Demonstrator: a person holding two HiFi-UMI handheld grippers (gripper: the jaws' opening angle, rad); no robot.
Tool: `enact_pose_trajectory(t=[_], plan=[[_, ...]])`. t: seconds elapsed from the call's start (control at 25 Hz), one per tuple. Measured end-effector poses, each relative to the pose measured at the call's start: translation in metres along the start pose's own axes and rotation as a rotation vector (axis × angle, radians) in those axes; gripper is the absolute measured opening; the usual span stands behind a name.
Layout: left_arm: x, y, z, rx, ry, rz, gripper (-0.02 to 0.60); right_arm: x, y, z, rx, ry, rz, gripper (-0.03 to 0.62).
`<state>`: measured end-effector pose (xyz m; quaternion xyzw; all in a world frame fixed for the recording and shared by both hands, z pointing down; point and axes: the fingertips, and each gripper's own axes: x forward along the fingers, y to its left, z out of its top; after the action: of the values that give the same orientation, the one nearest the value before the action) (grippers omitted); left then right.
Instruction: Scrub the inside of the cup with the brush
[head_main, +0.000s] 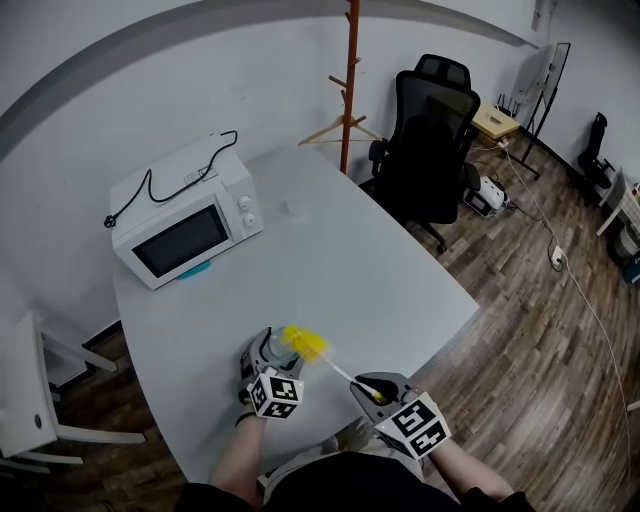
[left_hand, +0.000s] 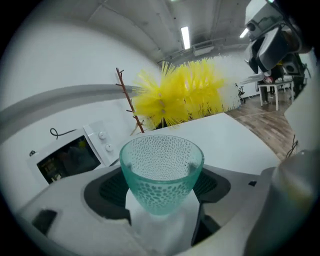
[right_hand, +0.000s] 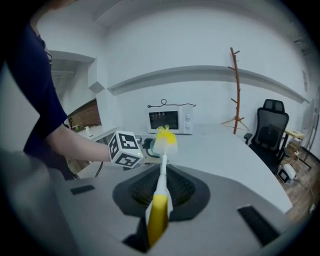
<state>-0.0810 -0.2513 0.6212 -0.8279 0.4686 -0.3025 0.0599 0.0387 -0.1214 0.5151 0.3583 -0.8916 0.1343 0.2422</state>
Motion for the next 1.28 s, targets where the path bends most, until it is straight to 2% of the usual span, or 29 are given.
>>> enact_pose_trajectory(t=[0.2,0.36,0.56,0.84,1.04,1.28], plan=[[-0.023,0.016,-0.005,0.139,0.023,0.062,0.384,0.006,0.026,0.000,-0.094,0.065,0.097,0.049],[-0.040,0.011,-0.009,0.244,0.037,0.077,0.384,0.010,0.039,-0.002,-0.164,0.108,0.118,0.049],[-0.056,0.003,-0.011,0.280,0.045,0.073,0.384,0.013,0.046,-0.003,-0.205,0.158,0.133,0.049],[-0.070,-0.015,-0.005,0.331,0.033,0.051,0.384,0.014,0.048,-0.002,-0.334,0.268,0.139,0.049],[-0.076,-0.029,0.005,0.405,0.021,0.039,0.383,0.019,0.051,-0.002,-0.386,0.319,0.149,0.049],[-0.080,-0.043,0.011,0.429,0.014,0.028,0.383,0.027,0.057,-0.001,-0.449,0.360,0.156,0.049]])
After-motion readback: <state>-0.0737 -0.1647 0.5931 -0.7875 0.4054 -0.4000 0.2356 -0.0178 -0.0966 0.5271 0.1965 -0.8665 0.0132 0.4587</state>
